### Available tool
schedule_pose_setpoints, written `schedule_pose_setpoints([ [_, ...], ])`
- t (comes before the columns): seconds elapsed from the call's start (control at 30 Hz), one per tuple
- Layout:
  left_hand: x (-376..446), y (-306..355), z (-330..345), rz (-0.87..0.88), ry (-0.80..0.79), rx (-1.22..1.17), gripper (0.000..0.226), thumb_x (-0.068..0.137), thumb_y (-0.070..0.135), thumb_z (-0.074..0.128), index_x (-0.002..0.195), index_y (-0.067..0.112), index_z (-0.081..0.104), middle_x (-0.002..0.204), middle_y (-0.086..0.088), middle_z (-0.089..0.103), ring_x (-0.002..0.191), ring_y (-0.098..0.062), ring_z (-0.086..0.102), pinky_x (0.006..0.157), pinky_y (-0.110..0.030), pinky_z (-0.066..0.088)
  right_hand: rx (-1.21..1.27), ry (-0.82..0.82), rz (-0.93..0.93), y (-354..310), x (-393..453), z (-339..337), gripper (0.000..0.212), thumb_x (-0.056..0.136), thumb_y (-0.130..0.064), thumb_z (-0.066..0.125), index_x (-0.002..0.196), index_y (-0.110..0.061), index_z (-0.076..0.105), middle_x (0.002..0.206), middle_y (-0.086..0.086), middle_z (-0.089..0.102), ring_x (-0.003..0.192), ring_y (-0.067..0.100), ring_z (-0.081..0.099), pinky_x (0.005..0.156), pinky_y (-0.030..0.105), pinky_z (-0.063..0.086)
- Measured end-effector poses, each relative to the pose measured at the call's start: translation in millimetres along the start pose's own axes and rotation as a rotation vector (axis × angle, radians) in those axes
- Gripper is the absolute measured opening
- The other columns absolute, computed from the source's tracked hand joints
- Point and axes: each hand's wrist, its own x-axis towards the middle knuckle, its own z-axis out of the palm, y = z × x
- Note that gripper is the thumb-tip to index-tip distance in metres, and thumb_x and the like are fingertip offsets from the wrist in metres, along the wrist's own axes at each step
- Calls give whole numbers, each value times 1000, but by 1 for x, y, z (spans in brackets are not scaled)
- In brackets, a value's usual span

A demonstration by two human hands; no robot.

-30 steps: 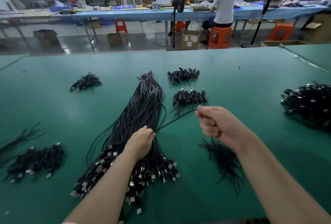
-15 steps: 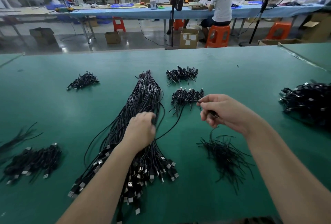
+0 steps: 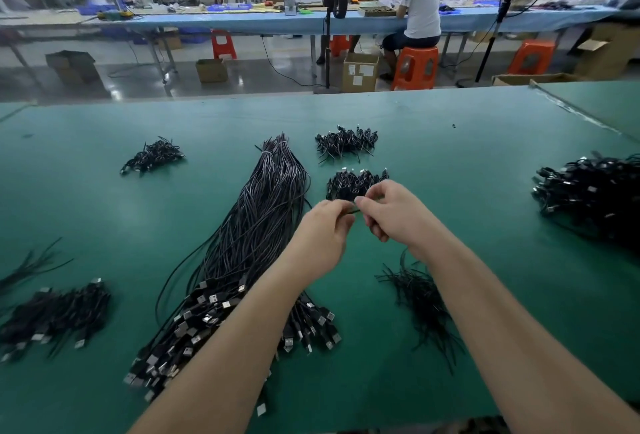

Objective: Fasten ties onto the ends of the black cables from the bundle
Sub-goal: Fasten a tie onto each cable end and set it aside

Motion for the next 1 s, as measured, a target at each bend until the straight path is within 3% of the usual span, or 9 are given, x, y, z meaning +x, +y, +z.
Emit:
schedule_pose_setpoints([
  [0.07,-2,-4,1,-17,-4,-14,17,104,18,51,95,20,66,86,9,62,72,-3,55,62,-9,37,59,-7,4,1,1,-2,13,103,-23,56,103,-11,52,62,2,64,47,13,50,43,24,41],
  [0.17,-3,-6,1,-34,-33,-71,24,106,20,48,85,24,60,74,10,63,52,-1,51,47,-11,34,56,-49,-18,1,1,-1,20,107,-30,44,103,-13,52,59,-1,65,48,13,53,45,26,43],
  [0.27,-4,-6,-2,-49,-95,-44,30,107,25,45,80,26,59,68,9,61,51,-9,48,46,-16,36,-12,-39,-81,1,0,1,34,109,-39,33,99,-13,52,60,-1,62,50,15,53,48,27,44],
  [0.33,-4,-4,-3,-62,-159,-18,27,108,29,43,89,21,61,67,10,57,54,-14,48,50,-24,39,-70,-15,-121,3,0,2,37,108,-41,31,96,-14,53,60,0,61,50,14,53,50,28,44],
  [0.5,-6,-3,-7,-48,-209,51,26,108,32,41,93,26,61,62,11,51,46,-5,43,47,-22,33,-115,-23,-161,4,1,3,35,107,-45,34,98,-18,54,59,-3,62,48,10,51,50,25,44],
  [0.63,-8,-9,-12,-29,-180,125,25,107,39,39,90,33,56,62,7,52,49,-12,43,50,-29,34,-69,-107,-191,7,2,-5,23,104,-37,51,96,-18,61,66,-2,71,51,12,57,50,24,48],
  [0.73,-8,-15,-14,-72,-154,142,25,107,37,42,98,27,64,64,10,55,48,-9,45,50,-28,37,-22,-162,-220,12,3,-8,13,100,-24,62,93,-14,66,73,-1,75,57,12,65,56,25,53],
  [0.9,-7,-13,-11,-178,-228,-188,31,108,24,41,90,21,67,66,7,64,51,-12,44,48,-25,37,3,-88,-245,12,5,0,35,97,-47,59,91,-13,65,72,0,74,58,13,66,56,25,52],
  [1.0,-8,-13,-15,-239,-126,-667,38,108,21,43,84,15,71,62,1,60,43,-11,37,43,-23,31,164,-125,-95,14,3,-2,60,86,-69,48,107,-15,65,70,1,71,59,16,65,57,28,53],
])
